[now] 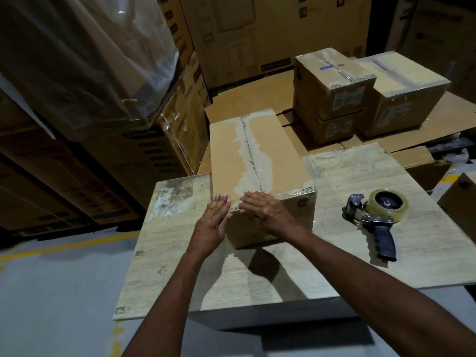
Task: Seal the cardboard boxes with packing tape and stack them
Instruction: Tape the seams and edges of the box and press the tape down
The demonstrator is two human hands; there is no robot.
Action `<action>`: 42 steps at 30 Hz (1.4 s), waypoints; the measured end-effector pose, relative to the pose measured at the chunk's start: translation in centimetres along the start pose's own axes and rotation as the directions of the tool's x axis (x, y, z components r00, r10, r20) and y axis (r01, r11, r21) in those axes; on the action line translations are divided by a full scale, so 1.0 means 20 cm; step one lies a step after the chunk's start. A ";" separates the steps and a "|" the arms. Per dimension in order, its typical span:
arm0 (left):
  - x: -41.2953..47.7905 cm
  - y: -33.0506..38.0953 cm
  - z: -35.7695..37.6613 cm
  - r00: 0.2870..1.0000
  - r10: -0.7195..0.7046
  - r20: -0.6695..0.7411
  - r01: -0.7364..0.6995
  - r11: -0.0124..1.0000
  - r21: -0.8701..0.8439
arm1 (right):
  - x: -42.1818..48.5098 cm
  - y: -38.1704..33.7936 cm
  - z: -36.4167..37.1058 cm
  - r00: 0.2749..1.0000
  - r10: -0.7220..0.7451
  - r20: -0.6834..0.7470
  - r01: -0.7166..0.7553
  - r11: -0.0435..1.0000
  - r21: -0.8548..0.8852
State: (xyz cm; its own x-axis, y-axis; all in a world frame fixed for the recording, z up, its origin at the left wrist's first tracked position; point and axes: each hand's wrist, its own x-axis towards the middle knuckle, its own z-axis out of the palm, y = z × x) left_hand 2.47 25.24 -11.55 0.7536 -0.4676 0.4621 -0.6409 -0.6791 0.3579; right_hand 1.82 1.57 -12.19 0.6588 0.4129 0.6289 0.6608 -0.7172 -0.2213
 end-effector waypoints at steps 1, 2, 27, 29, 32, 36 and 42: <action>0.00 0.00 0.00 1.000 0.001 0.000 -0.001 1.000 -0.002 | 0.02 -0.02 0.01 1.000 0.002 0.001 -0.002 1.000 0.022; -0.01 -0.01 0.00 1.000 0.003 0.003 -0.003 1.000 -0.003 | 0.03 -0.02 0.02 1.000 -0.005 0.000 0.005 0.999 0.036; -0.05 0.15 0.04 0.920 -0.265 -0.288 0.258 0.964 -0.062 | -0.18 0.23 -0.31 0.980 0.200 -0.010 -0.200 0.979 0.037; -0.05 0.23 0.05 0.841 -0.389 -0.377 0.383 0.919 -0.093 | -0.17 0.22 -0.30 0.975 0.222 -0.018 -0.221 0.974 0.059; 0.00 0.34 0.03 0.704 -0.654 -0.274 0.605 0.756 -0.251 | -0.18 0.22 -0.28 0.967 0.256 -0.023 -0.252 0.963 0.098; 0.09 0.37 0.04 0.651 -0.747 -0.136 0.705 0.661 -0.257 | -0.18 0.22 -0.28 0.969 0.242 -0.039 -0.238 0.967 0.090; 0.08 0.31 -0.01 0.671 -0.706 -0.225 0.648 0.706 -0.284 | -0.19 0.25 -0.28 0.977 0.209 -0.036 -0.205 0.974 0.093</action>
State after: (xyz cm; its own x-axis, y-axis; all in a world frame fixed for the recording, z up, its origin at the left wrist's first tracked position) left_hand -0.23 20.38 -8.43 0.9255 0.2932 0.2397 -0.0056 -0.6223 0.7828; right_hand 0.61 -6.60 -11.48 0.7687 0.2333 0.5955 0.5424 -0.7313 -0.4136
